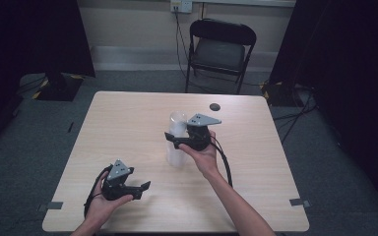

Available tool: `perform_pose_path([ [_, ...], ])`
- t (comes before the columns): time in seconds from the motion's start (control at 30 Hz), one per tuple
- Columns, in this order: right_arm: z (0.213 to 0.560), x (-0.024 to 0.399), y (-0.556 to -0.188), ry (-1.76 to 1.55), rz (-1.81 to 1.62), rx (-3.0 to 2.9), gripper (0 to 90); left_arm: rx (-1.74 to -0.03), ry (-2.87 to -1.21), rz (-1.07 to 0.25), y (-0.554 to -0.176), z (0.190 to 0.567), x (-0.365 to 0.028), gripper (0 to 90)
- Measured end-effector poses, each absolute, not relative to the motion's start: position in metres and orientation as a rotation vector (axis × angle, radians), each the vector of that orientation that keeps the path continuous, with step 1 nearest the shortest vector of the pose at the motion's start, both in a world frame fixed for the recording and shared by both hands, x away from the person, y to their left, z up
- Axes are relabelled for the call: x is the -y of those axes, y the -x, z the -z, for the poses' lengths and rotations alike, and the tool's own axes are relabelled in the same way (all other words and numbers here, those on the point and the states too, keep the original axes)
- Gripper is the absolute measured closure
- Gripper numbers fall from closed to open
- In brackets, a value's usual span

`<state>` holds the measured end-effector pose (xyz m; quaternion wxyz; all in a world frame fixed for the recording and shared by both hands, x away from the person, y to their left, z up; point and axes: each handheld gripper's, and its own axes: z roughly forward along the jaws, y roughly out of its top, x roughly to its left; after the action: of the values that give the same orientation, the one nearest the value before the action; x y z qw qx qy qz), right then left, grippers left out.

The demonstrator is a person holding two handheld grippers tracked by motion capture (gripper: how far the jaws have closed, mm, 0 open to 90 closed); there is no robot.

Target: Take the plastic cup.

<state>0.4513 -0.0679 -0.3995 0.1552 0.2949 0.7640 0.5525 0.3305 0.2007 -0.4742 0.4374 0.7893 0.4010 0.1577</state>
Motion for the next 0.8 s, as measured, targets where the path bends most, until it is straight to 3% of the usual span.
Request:
perform_pose_path([
  [0.4,0.387,0.067,-0.452,-0.827,-1.6,-2.167,31.2,-1.002,-1.954,-0.404,-0.331,0.474,-0.202,15.9],
  [0.8,0.38,0.068,-0.452,-0.823,-1.601,-2.149,31.1,-1.015,-1.912,-0.328,-0.332,0.474,-0.203,15.9],
])
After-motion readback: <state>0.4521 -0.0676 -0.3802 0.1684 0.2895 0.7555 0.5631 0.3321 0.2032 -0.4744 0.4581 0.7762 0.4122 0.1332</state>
